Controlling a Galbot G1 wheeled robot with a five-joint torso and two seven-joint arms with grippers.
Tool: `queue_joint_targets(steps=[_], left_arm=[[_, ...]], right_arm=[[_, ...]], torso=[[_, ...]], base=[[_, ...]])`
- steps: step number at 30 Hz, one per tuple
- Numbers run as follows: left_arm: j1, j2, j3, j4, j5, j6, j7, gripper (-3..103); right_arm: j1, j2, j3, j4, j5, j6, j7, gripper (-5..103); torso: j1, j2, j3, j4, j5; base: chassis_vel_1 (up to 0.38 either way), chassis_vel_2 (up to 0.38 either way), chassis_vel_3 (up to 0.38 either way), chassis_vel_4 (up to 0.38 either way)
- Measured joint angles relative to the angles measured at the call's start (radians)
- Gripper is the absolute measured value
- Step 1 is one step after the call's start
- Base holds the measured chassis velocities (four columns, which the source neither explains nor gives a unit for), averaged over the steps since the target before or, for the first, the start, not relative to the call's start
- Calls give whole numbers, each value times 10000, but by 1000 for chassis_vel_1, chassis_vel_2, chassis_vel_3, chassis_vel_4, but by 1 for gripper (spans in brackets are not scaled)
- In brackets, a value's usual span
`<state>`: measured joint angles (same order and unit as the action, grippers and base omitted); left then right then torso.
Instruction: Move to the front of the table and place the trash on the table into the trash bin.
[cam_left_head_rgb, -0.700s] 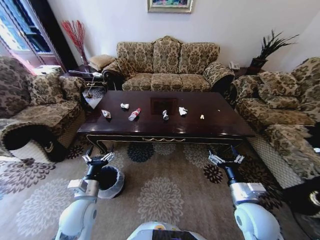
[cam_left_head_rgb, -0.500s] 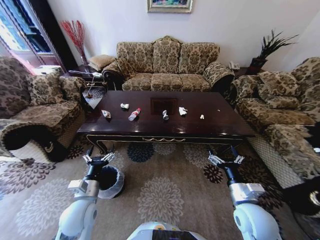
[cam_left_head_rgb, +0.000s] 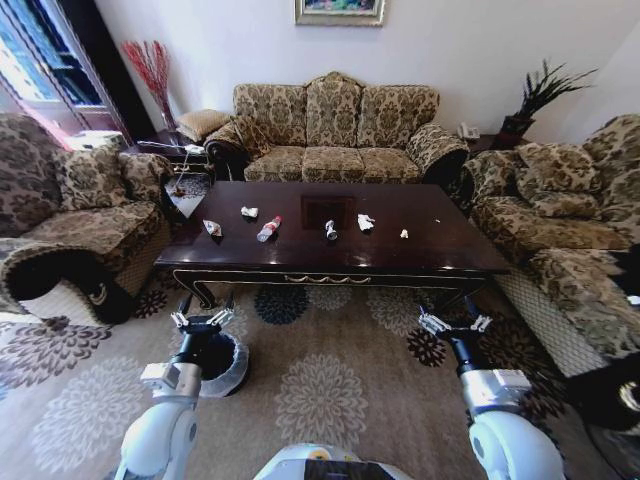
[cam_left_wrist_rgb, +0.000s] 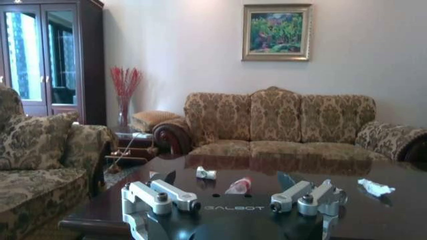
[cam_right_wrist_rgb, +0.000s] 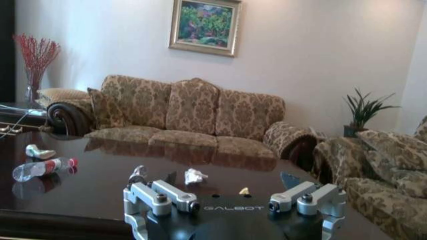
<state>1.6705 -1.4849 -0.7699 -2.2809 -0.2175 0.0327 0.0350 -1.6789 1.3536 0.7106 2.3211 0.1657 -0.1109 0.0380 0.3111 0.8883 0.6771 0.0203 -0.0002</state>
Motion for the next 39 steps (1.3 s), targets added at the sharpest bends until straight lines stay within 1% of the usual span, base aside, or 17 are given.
queue_joint_targets(steps=[8, 16, 30, 39], left_arm=[[78, -77, -23, 54, -47, -205, -7, 100], [11, -38, -27, 56, -63, -214, -7, 100], [-86, -69, -2, 62, -64, -158, 37, 100], [-68, -211, -2, 63, -52, -152, 50, 100]], right_arm=[[-77, 93, -47, 84, -121, 8, -11, 100], [-142, 153, -42, 58, -157, 162, -64, 100], [-87, 118, -20, 62, -134, 39, -59, 100], [-116, 102, -63, 51, -163, 30, -65, 100]], torso=[[0, 0, 0, 0, 0], [0, 0, 0, 0, 0], [0, 0, 0, 0, 0], [0, 0, 0, 0, 0]], base=[[0, 0, 0, 0], [0, 0, 0, 0], [0, 0, 0, 0], [0, 0, 0, 0]])
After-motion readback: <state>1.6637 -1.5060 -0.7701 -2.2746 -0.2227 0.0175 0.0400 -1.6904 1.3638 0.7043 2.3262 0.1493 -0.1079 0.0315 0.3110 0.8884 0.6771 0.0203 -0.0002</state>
